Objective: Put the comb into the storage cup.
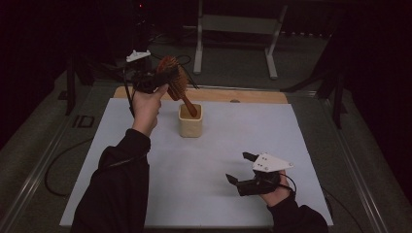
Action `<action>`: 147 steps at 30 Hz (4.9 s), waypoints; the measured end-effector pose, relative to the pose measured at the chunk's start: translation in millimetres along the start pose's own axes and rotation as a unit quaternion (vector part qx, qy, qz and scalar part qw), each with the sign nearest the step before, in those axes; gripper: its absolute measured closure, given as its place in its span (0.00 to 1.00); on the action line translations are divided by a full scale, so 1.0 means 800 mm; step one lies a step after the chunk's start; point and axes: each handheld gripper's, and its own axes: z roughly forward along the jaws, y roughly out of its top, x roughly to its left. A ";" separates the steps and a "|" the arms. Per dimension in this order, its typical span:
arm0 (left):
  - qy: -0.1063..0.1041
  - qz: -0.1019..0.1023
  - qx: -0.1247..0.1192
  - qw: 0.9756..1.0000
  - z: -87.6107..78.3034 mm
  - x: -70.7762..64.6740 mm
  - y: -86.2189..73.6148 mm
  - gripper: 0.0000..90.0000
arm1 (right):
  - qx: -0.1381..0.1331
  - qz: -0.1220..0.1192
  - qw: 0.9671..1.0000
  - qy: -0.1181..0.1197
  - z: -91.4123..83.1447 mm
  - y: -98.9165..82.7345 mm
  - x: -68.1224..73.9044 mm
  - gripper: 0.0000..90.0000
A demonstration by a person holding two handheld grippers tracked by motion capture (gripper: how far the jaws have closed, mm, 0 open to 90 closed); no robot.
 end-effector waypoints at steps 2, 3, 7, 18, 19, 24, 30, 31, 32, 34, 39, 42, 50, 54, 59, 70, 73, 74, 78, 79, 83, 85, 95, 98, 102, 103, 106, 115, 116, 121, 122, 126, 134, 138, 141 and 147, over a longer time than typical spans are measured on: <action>0.002 -0.004 0.001 1.000 0.005 0.001 -0.004 0.60 | 0.002 0.000 1.000 0.001 0.001 0.000 0.000 0.10; 0.001 -0.003 0.005 1.000 0.007 0.001 -0.006 0.60 | 0.002 -0.002 1.000 0.000 0.001 -0.001 0.000 0.10; 0.002 -0.007 0.013 1.000 0.015 0.001 -0.014 0.60 | 0.002 -0.001 1.000 0.001 0.001 0.000 0.000 0.10; 0.004 -0.013 0.026 1.000 0.027 0.006 -0.027 0.60 | 0.003 -0.001 1.000 0.003 0.001 -0.001 -0.001 0.10; 0.002 -0.017 0.032 0.999 0.032 0.009 -0.034 0.60 | 0.004 -0.002 1.000 0.003 0.002 -0.002 -0.001 0.10; 0.004 -0.022 0.040 0.999 0.039 0.013 -0.043 0.60 | 0.006 0.001 1.000 0.004 0.002 -0.002 -0.001 0.10; 0.006 -0.022 0.048 0.999 0.045 0.017 -0.050 0.60 | 0.008 0.000 1.000 0.004 0.002 -0.003 -0.002 0.10; 0.005 -0.023 0.049 0.999 0.045 0.017 -0.051 0.60 | 0.008 -0.001 1.000 0.004 0.002 -0.003 -0.002 0.10; 0.005 -0.023 0.051 0.998 0.046 0.018 -0.051 0.60 | 0.008 0.000 1.000 0.004 0.002 -0.003 -0.002 0.10; 0.002 -0.028 0.051 0.998 0.047 0.019 -0.053 0.60 | 0.007 0.001 1.000 0.004 0.002 -0.003 -0.002 0.10; 0.002 -0.035 0.055 0.998 0.049 0.024 -0.059 0.60 | 0.009 0.004 1.000 0.005 0.002 -0.003 -0.002 0.10; 0.001 -0.038 0.059 0.998 0.052 0.028 -0.064 0.60 | 0.010 0.002 1.000 0.005 0.003 -0.003 -0.002 0.10; -0.001 -0.042 0.066 0.997 0.057 0.036 -0.073 0.59 | 0.009 0.003 1.000 0.006 0.003 -0.004 -0.003 0.10; -0.001 -0.043 0.065 0.997 0.057 0.039 -0.074 0.58 | 0.010 0.004 1.000 0.006 0.004 -0.003 -0.002 0.10; 0.006 -0.032 0.072 0.997 0.058 0.037 -0.073 0.55 | 0.012 0.003 1.000 0.005 0.004 -0.003 -0.002 0.10; 0.032 0.029 0.119 0.992 0.054 0.031 -0.067 0.16 | 0.013 0.003 1.000 0.005 0.004 -0.003 -0.002 0.10; 0.020 0.037 0.123 0.992 0.049 0.031 -0.064 0.05 | 0.014 0.002 1.000 0.004 0.004 -0.003 -0.002 0.10; 0.017 0.042 0.125 0.991 0.047 0.031 -0.064 0.03 | 0.014 0.003 1.000 0.005 0.004 -0.003 -0.002 0.10; 0.015 0.048 0.127 0.991 0.039 0.034 -0.063 0.00 | 0.013 0.001 1.000 0.002 0.003 -0.004 -0.004 0.10; 0.013 0.047 0.129 0.990 0.037 0.035 -0.062 0.00 | 0.013 0.002 1.000 0.001 0.003 -0.004 -0.004 0.10; 0.016 0.053 0.127 0.990 0.029 0.040 -0.061 0.00 | 0.012 0.002 1.000 0.000 0.003 -0.003 -0.004 0.10; 0.014 0.052 0.127 0.990 0.026 0.042 -0.060 0.00 | 0.012 0.002 1.000 0.002 0.003 -0.003 -0.004 0.10; 0.011 0.076 0.127 0.989 0.016 0.044 -0.061 0.00 | 0.013 0.002 1.000 -0.001 0.004 -0.004 -0.004 0.10; 0.006 0.088 0.127 0.988 0.013 0.044 -0.064 0.00 | 0.013 0.003 1.000 -0.003 0.003 -0.004 -0.005 0.10; 0.013 0.112 0.127 0.986 0.008 0.045 -0.068 0.00 | 0.014 0.003 1.000 -0.004 0.003 -0.004 -0.005 0.10; 0.011 0.114 0.128 0.985 0.007 0.045 -0.069 0.00 | 0.013 0.003 1.000 -0.004 0.003 -0.003 -0.005 0.10; 0.008 0.123 0.139 0.983 0.001 0.048 -0.071 0.00 | 0.012 0.008 1.000 -0.004 0.002 -0.003 -0.005 0.10; -0.004 0.163 0.144 0.976 -0.027 0.059 -0.083 0.00 | 0.014 0.010 1.000 -0.007 -0.003 -0.008 -0.009 0.10; -0.007 0.164 0.145 0.976 -0.030 0.059 -0.085 0.00 | 0.016 0.012 1.000 -0.008 -0.003 -0.009 -0.009 0.10; -0.010 0.172 0.144 0.974 -0.047 0.062 -0.091 0.00 | 0.018 0.015 1.000 -0.014 -0.006 -0.012 -0.013 0.10; -0.013 0.175 0.141 0.974 -0.049 0.062 -0.092 0.00 | 0.018 0.015 1.000 -0.014 -0.007 -0.012 -0.014 0.10; -0.014 0.182 0.144 0.973 -0.059 0.062 -0.098 0.00 | 0.017 0.016 1.000 -0.016 -0.008 -0.013 -0.013 0.10; -0.027 0.197 0.140 0.970 -0.081 0.054 -0.110 0.00 | 0.016 0.018 0.999 -0.020 -0.011 -0.015 -0.015 0.10; -0.030 0.201 0.138 0.969 -0.093 0.051 -0.118 0.00 | 0.015 0.014 1.000 -0.023 -0.013 -0.017 -0.016 0.10; -0.032 0.203 0.138 0.969 -0.101 0.050 -0.125 0.00 | 0.013 0.015 1.000 -0.024 -0.015 -0.018 -0.017 0.10; -0.037 0.204 0.132 0.969 -0.117 0.051 -0.142 0.00 | 0.011 0.009 1.000 -0.021 -0.017 -0.021 -0.018 0.10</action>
